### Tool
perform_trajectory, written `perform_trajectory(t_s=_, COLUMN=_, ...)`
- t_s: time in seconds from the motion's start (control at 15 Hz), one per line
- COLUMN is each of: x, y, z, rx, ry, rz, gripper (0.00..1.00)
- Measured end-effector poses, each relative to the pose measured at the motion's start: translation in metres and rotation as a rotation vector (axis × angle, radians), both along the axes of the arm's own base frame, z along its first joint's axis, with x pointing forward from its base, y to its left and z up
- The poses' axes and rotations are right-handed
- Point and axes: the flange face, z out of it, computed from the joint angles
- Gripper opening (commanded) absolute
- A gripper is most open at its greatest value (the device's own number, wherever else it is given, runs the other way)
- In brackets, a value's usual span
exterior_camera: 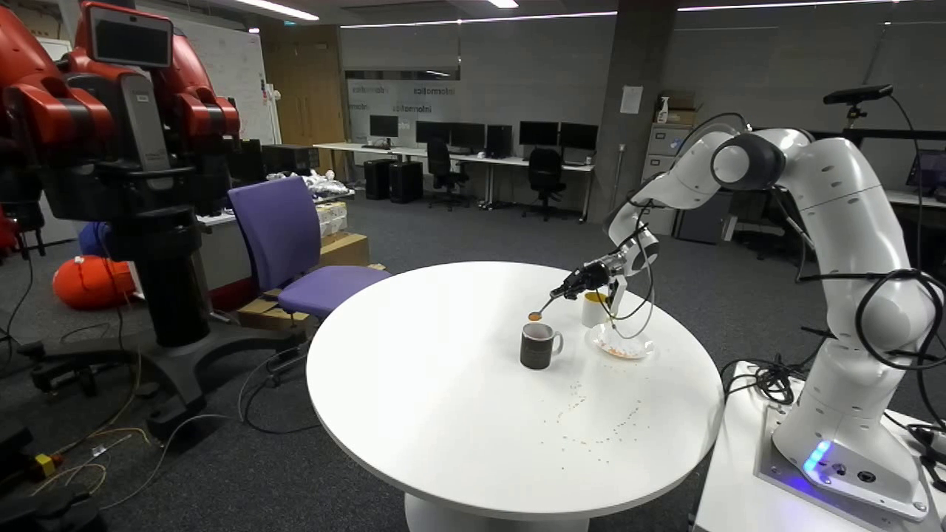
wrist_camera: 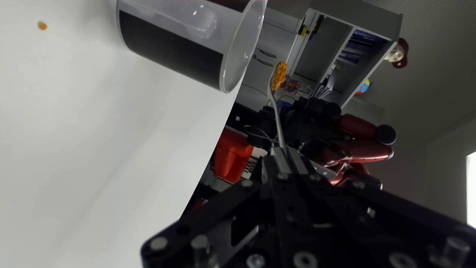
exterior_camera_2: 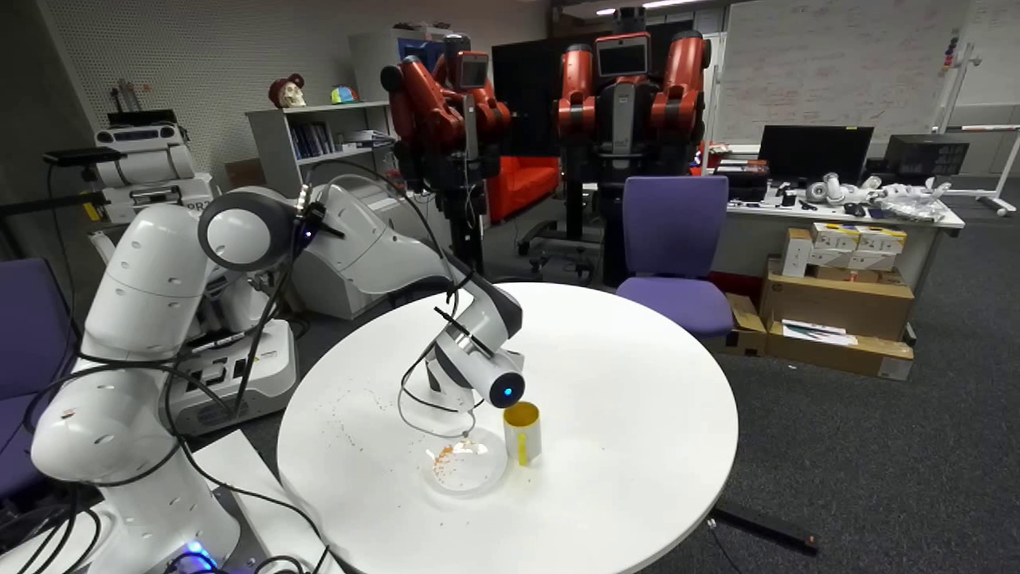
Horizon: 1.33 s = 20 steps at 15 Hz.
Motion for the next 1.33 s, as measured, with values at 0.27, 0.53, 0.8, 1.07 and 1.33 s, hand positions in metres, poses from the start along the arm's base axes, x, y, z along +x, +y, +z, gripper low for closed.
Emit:
perform_trajectory(t_s=0.27, x=0.002, y=-0.001, z=0.009, rx=-0.001, ry=-0.006, rz=-0.004, gripper=0.01)
perform_trajectory(t_s=0.53, x=0.003, y=-0.002, z=0.016, rx=-0.002, ry=-0.01, rz=-0.006, gripper=0.01)
perform_trajectory(t_s=0.8, x=0.001, y=-0.003, z=0.024, rx=-0.003, ry=-0.018, rz=-0.009, gripper=0.01)
perform_trajectory(t_s=1.07, x=-0.008, y=-0.001, z=0.029, rx=0.003, ry=-0.014, rz=-0.013, gripper=0.01)
perform_trajectory(t_s=1.33, x=-0.022, y=0.0, z=0.033, rx=0.011, ry=-0.001, rz=-0.023, gripper=0.01)
